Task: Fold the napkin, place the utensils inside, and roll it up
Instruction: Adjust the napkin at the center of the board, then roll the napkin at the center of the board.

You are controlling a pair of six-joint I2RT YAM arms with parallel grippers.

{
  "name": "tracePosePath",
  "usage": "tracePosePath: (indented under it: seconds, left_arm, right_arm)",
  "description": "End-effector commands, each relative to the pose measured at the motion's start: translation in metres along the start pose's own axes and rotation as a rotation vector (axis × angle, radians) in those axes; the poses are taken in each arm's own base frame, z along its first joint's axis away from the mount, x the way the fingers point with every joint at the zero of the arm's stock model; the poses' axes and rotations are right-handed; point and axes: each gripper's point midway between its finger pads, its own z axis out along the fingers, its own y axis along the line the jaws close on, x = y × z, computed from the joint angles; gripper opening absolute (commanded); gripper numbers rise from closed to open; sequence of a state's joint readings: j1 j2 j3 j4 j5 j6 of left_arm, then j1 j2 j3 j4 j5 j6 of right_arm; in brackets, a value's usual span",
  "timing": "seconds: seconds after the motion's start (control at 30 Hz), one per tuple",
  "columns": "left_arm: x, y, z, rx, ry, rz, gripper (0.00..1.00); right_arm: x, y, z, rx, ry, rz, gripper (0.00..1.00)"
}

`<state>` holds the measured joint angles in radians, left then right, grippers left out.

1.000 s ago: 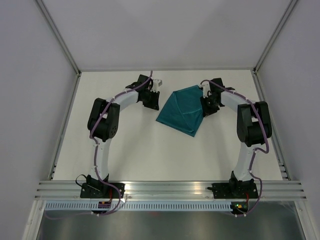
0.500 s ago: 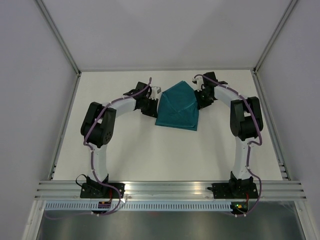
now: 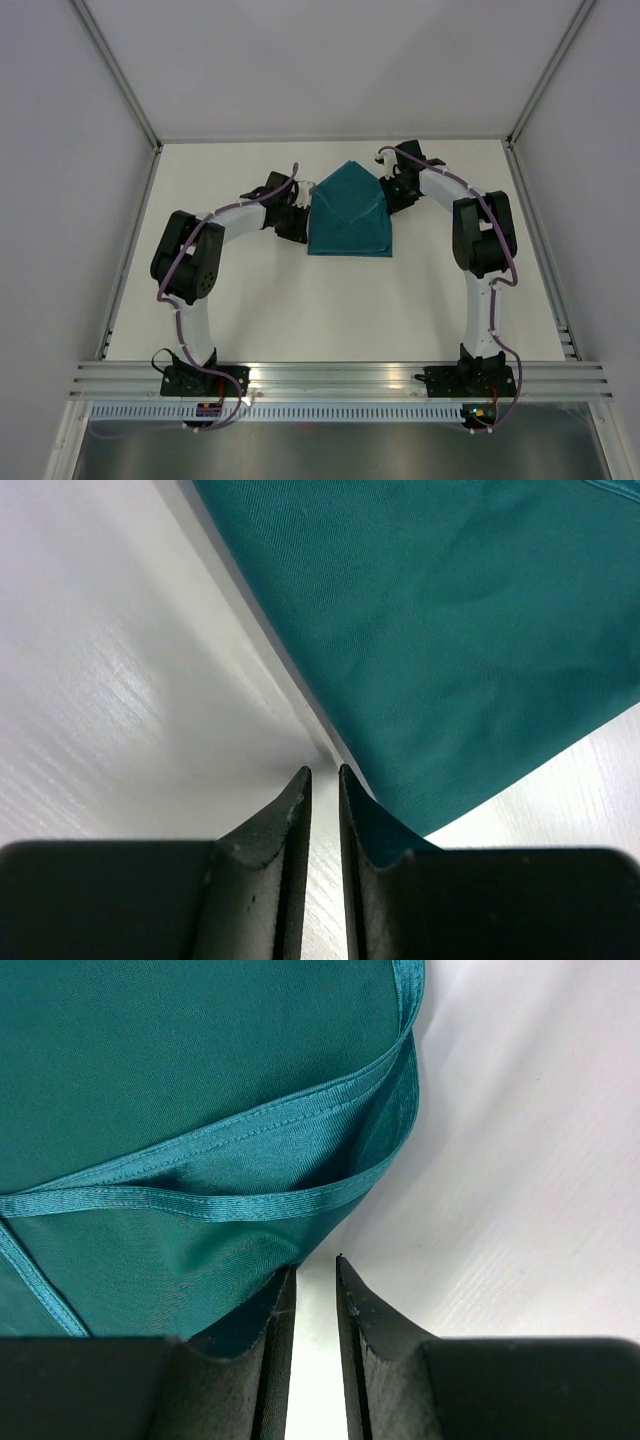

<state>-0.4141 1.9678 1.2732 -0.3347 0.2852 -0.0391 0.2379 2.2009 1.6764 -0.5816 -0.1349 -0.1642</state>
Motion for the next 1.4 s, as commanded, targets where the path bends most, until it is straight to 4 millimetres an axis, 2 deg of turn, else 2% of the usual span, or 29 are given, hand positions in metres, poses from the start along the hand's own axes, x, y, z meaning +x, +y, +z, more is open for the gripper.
tracePosePath:
  seconds: [0.0,0.1,0.27,0.3,0.37,0.4,0.47,0.5,0.63,0.73,0.8,0.9,0.93,1.0,1.03,1.1,1.13,1.17,1.23,1.33,1.37]
  left_arm:
    - [0.029,0.009,-0.005,-0.057,0.080,0.000,0.22]
    - [0.024,0.011,-0.014,-0.075,0.060,0.020,0.22]
    - [0.010,0.018,-0.032,-0.092,0.000,0.011,0.26]
    - [0.003,0.021,-0.039,-0.098,-0.025,0.007,0.27]
    - [-0.005,0.026,-0.048,-0.103,-0.052,0.034,0.30]
    - [-0.012,0.030,-0.054,-0.109,-0.076,0.028,0.33]
    - [-0.021,0.033,-0.062,-0.112,-0.102,0.026,0.36]
    - [-0.028,0.036,-0.069,-0.114,-0.127,0.022,0.37]
    - [-0.047,0.043,-0.087,-0.125,-0.188,0.036,0.41]
    - [-0.059,0.046,-0.100,-0.129,-0.226,0.053,0.44]
    - [-0.064,0.048,-0.105,-0.136,-0.242,0.073,0.45]
    - [-0.070,0.054,-0.110,-0.146,-0.259,0.075,0.46]
    - [-0.072,0.056,-0.112,-0.149,-0.267,0.072,0.46]
    - [-0.074,0.059,-0.115,-0.153,-0.275,0.063,0.47]
    - [-0.075,0.059,-0.115,-0.155,-0.279,0.064,0.47]
    - [-0.075,0.064,-0.117,-0.166,-0.282,0.064,0.48]
    - [-0.075,0.065,-0.117,-0.168,-0.280,0.066,0.48]
    - [-0.074,0.067,-0.117,-0.172,-0.280,0.068,0.48]
    - [-0.072,0.070,-0.118,-0.177,-0.277,0.059,0.48]
    - [-0.071,0.075,-0.121,-0.181,-0.284,0.042,0.48]
    - [-0.071,0.076,-0.121,-0.182,-0.284,0.037,0.48]
  right_arm:
    - [0.043,0.012,0.021,-0.034,0.152,0.012,0.29]
    - [0.043,0.013,0.016,-0.033,0.144,0.011,0.30]
    - [0.033,0.007,-0.007,-0.006,0.089,0.017,0.36]
    - [0.024,0.006,-0.019,0.000,0.051,0.013,0.37]
    - [0.024,0.002,-0.028,0.011,0.030,0.008,0.40]
    - [0.013,-0.001,-0.042,0.027,-0.018,-0.002,0.41]
    - [0.014,-0.007,-0.051,0.051,-0.040,-0.034,0.46]
    - [0.008,-0.008,-0.063,0.060,-0.071,-0.051,0.48]
    - [0.006,-0.009,-0.077,0.075,-0.103,-0.095,0.51]
    - [0.003,-0.001,-0.086,0.034,-0.124,-0.156,0.52]
    - [0.001,0.009,-0.093,0.008,-0.148,-0.236,0.52]
    - [-0.011,0.036,-0.105,-0.018,-0.199,-0.377,0.53]
    - [-0.009,0.056,-0.104,-0.043,-0.203,-0.427,0.53]
    - [-0.016,0.080,-0.112,-0.060,-0.249,-0.504,0.53]
    - [-0.010,0.104,-0.109,-0.095,-0.246,-0.576,0.54]
    - [-0.006,0.126,-0.108,-0.118,-0.257,-0.645,0.55]
    - [0.006,0.149,-0.102,-0.152,-0.241,-0.704,0.55]
    - [0.007,0.158,-0.099,-0.156,-0.251,-0.747,0.55]
    - [0.021,0.178,-0.087,-0.159,-0.230,-0.810,0.56]
    - [0.033,0.195,-0.072,-0.173,-0.214,-0.877,0.57]
    - [0.032,0.197,-0.069,-0.168,-0.222,-0.891,0.57]
